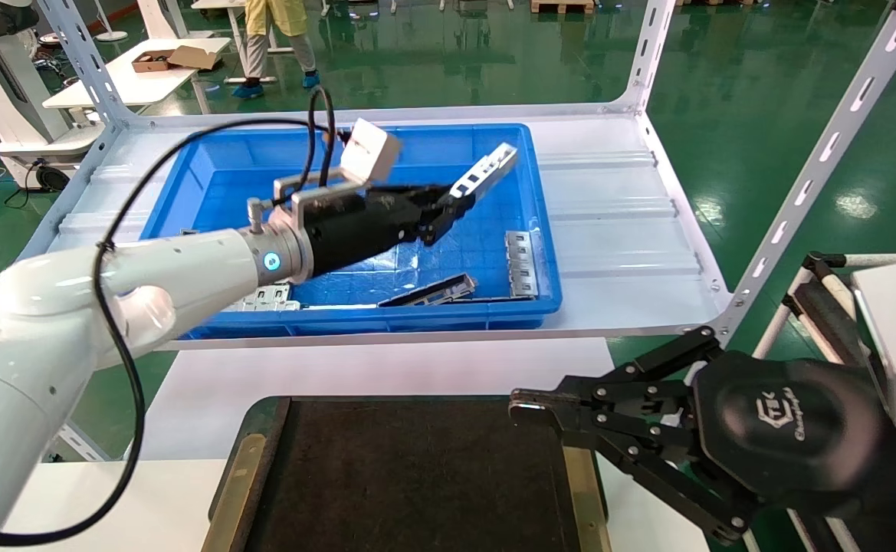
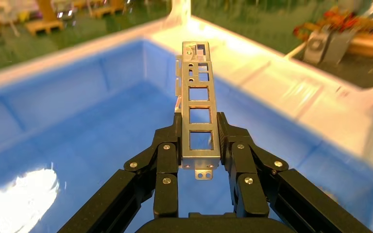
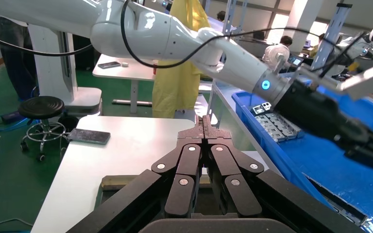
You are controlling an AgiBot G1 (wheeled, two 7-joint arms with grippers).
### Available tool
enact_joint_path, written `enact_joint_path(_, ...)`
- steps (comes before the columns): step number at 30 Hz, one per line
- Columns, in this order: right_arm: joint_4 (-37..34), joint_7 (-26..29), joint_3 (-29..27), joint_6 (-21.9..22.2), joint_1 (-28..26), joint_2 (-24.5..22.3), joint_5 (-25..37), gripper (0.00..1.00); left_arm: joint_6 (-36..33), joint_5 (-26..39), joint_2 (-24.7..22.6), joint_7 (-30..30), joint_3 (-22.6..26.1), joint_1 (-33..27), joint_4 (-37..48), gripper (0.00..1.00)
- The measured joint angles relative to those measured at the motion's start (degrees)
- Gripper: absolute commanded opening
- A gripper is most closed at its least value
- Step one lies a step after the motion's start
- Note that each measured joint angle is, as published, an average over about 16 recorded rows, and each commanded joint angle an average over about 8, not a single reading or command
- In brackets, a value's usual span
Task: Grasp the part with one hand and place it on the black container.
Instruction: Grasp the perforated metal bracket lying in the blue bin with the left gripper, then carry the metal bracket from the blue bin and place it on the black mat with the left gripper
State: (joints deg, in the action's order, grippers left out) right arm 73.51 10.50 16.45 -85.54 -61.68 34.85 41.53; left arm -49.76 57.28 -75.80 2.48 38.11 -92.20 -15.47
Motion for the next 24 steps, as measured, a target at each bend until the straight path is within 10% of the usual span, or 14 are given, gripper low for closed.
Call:
enact_joint_path(12,0.0,0.0,0.0,0.0,0.0,0.0,0.0,0.0,-15.2,-6.3,5.9,4.8,-3.4,4.4,-4.7,0.0)
enact_joint_path(24,0.0,0.0,0.1,0.0,0.0,0.0,-0.1,0.0,-24.7,-13.8,17.5,6.3,-6.9,22.8,-25.8,0.0)
